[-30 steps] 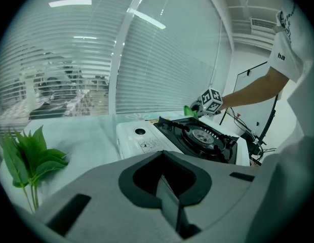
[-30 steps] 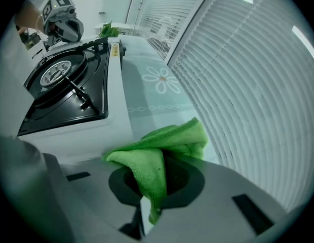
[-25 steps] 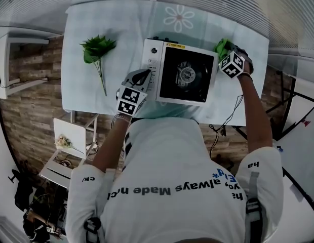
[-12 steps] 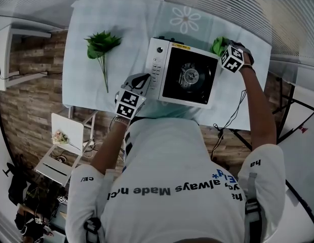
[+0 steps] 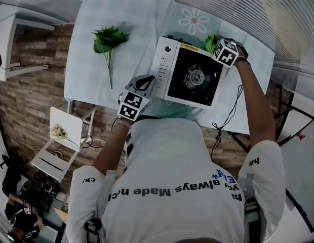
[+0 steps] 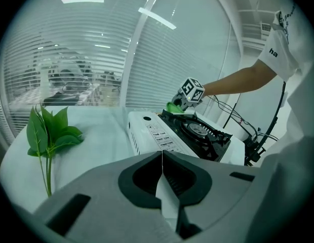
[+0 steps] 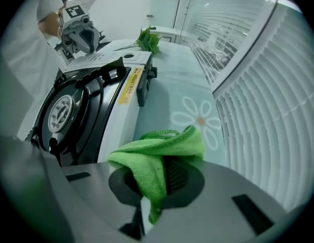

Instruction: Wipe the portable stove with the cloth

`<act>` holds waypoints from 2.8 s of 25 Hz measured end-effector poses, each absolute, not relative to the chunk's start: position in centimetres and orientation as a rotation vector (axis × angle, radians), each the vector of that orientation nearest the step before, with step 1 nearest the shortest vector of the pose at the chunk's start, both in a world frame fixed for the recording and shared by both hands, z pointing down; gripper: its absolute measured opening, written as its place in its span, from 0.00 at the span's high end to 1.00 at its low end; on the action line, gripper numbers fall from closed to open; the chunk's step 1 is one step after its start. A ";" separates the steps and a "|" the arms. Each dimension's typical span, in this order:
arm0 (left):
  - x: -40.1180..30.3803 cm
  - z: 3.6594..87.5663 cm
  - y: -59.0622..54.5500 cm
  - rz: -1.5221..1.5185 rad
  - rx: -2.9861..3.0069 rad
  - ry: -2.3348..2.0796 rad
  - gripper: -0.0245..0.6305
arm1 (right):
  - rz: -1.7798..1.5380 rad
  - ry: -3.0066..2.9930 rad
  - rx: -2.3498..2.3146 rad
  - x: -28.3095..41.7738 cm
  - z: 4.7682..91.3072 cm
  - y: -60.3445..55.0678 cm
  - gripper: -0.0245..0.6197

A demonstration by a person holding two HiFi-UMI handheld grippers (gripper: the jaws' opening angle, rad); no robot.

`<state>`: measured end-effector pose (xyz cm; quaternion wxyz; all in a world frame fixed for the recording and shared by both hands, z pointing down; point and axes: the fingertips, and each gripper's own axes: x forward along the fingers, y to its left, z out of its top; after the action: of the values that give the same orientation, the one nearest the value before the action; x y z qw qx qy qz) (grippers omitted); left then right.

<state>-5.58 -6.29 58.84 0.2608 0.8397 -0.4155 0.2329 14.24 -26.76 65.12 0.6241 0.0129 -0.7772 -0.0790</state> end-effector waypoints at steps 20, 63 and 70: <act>-6.0 58.8 -3.4 0.562 2.290 -1.046 0.94 | -0.309 -1.774 0.110 5.7 63.1 -28.6 0.93; -7.4 58.6 0.8 0.465 2.266 -1.069 0.94 | -0.264 -1.653 -0.396 -11.9 64.5 -9.8 0.93; -8.5 58.5 1.7 0.489 2.274 -1.067 0.94 | -0.244 -1.630 -0.465 -12.0 64.5 -4.9 0.93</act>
<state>-8.51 1.72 58.46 0.2872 0.8511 -0.3995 0.1832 -11.98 -4.86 64.47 0.6554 -0.2050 -0.7189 -0.1078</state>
